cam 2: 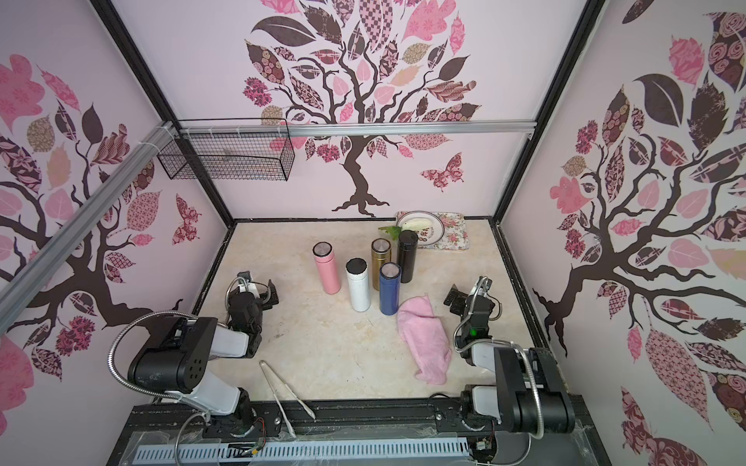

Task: Wipe the surface of the thermos
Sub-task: Reset both arms

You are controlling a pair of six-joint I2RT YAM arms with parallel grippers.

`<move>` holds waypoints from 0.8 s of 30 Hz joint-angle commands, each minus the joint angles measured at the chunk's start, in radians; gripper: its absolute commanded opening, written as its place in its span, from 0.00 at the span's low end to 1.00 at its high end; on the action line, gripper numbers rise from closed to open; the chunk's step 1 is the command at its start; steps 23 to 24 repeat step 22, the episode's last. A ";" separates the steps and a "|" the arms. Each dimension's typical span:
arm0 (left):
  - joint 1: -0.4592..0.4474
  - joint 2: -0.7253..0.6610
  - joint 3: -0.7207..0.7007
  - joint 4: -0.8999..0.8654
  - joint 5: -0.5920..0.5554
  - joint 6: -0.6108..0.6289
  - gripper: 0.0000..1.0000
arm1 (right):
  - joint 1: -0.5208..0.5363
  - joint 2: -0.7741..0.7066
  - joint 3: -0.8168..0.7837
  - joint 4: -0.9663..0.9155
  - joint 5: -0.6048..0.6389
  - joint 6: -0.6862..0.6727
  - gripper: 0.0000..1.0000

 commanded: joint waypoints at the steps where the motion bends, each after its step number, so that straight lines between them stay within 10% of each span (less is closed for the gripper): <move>1: 0.001 0.001 0.036 0.016 0.020 -0.004 0.98 | 0.019 0.155 -0.005 0.318 -0.033 -0.090 1.00; 24: -0.001 0.005 0.053 -0.009 0.012 -0.004 0.98 | 0.072 0.183 0.082 0.197 -0.012 -0.147 1.00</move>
